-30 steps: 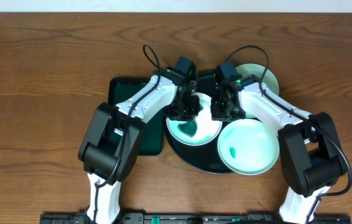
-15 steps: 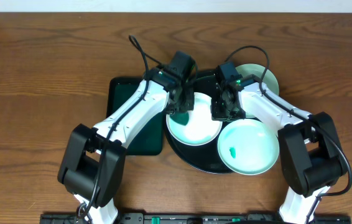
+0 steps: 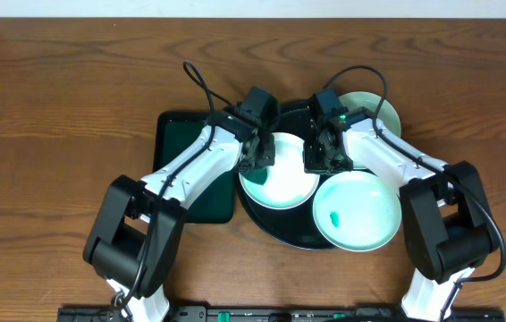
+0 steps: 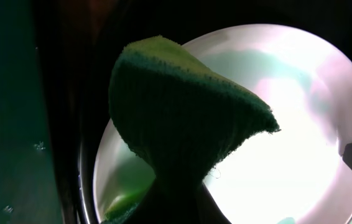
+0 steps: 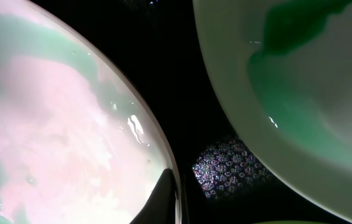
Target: Clean dirty plates on tray and stack at the side
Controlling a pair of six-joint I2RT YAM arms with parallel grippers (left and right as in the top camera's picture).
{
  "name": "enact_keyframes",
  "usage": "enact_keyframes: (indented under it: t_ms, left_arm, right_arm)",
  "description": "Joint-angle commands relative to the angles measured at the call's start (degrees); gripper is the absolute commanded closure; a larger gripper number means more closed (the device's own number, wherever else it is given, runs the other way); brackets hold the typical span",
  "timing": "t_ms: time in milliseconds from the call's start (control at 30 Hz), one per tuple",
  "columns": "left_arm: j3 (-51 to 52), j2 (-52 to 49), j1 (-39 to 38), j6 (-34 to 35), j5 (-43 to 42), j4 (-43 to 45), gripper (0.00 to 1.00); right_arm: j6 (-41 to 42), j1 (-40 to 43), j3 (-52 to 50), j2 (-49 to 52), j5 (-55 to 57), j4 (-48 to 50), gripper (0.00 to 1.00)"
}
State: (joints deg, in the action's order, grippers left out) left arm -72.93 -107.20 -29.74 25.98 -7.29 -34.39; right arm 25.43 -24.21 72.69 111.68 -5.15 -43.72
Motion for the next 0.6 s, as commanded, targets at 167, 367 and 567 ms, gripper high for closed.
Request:
enact_keyframes:
  t_ms: [167,367,567]
  left_arm:
    - [0.61,-3.1,0.07,0.96,0.9,0.9,0.93]
    - [0.61,-7.63,-1.31,1.81,0.68,0.9,0.93]
    - [0.61,-10.69,-3.19,1.79,0.26,1.6,0.93]
  right_arm:
    - [0.24,-0.61,-0.61,0.11,-2.03,0.72,0.99]
    - [0.22,-0.61,-0.61,0.11,-2.01,0.72,0.99]
    - [0.22,-0.61,-0.61,0.11,-2.01,0.83,0.99]
